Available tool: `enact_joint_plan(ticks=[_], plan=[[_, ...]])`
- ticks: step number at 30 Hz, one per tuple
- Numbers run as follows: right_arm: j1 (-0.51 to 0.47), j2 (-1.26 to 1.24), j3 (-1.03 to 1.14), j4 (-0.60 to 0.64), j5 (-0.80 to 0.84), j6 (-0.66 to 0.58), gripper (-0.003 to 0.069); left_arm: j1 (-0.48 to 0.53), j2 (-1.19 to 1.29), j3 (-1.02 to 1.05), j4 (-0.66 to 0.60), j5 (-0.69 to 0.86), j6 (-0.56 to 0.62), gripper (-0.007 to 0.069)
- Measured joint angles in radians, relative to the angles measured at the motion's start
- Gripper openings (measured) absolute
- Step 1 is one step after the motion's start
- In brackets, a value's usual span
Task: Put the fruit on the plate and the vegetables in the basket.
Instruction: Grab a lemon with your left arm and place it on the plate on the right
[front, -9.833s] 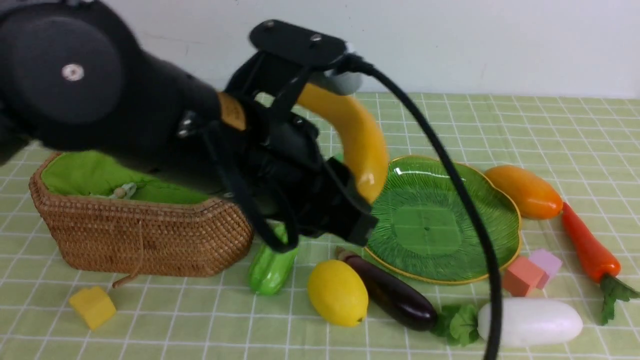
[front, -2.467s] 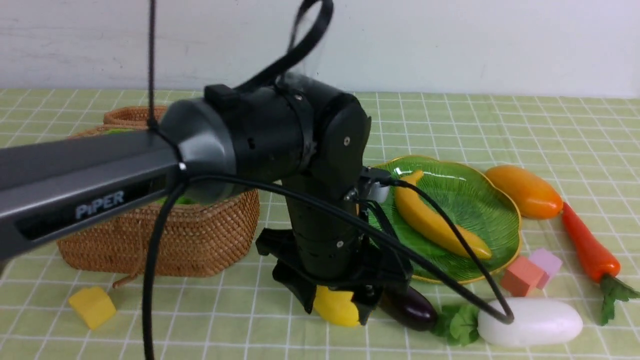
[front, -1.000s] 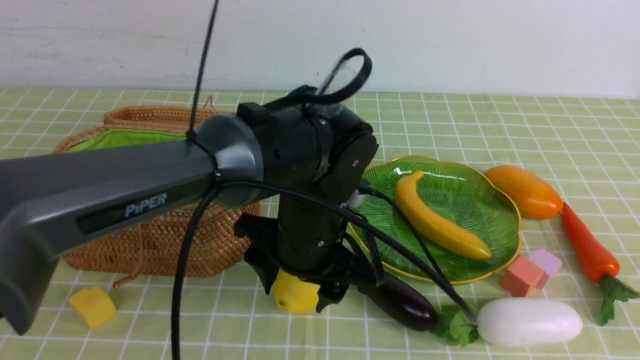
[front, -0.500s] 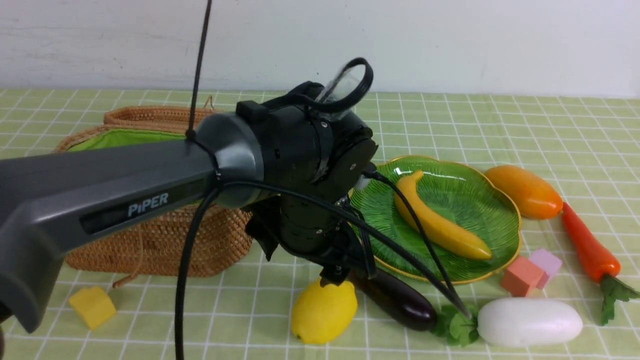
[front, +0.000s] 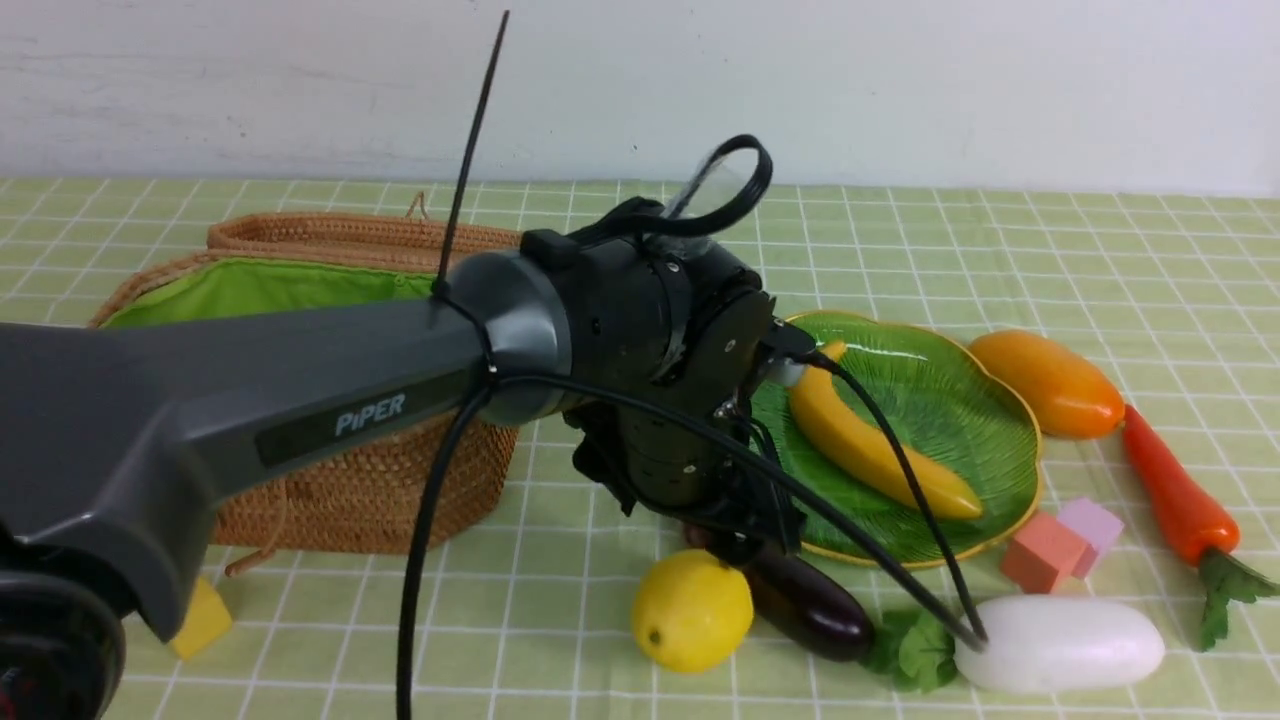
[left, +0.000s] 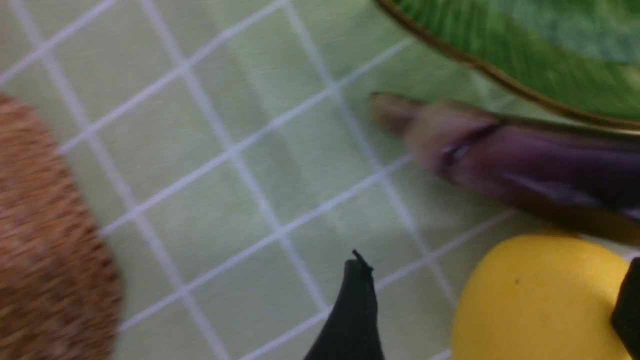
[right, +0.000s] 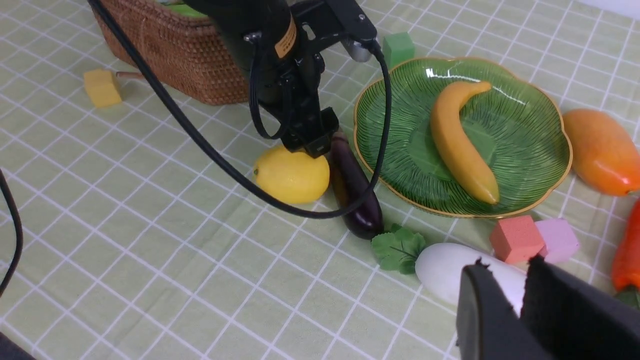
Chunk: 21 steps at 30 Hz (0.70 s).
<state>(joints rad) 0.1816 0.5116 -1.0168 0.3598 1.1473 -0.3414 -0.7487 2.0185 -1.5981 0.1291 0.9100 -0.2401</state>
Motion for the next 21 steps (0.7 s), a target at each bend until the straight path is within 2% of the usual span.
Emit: enact_joint_plan(ticks=[4,12,21], plan=[[0.000,0.000,0.000,-0.004,0.001,0.000,0.0139,-0.010,0.000,0.006,-0.100,0.035,0.039,0.0620],[0.000,0.000,0.000,-0.007,0.003,0.000,0.0139,-0.009,-0.021,0.012,-0.088,0.055,0.044,0.0571],[0.000,0.000,0.000,-0.008,0.012,0.000,0.0141,-0.005,-0.084,0.023,-0.068,0.115,0.050,0.0582]])
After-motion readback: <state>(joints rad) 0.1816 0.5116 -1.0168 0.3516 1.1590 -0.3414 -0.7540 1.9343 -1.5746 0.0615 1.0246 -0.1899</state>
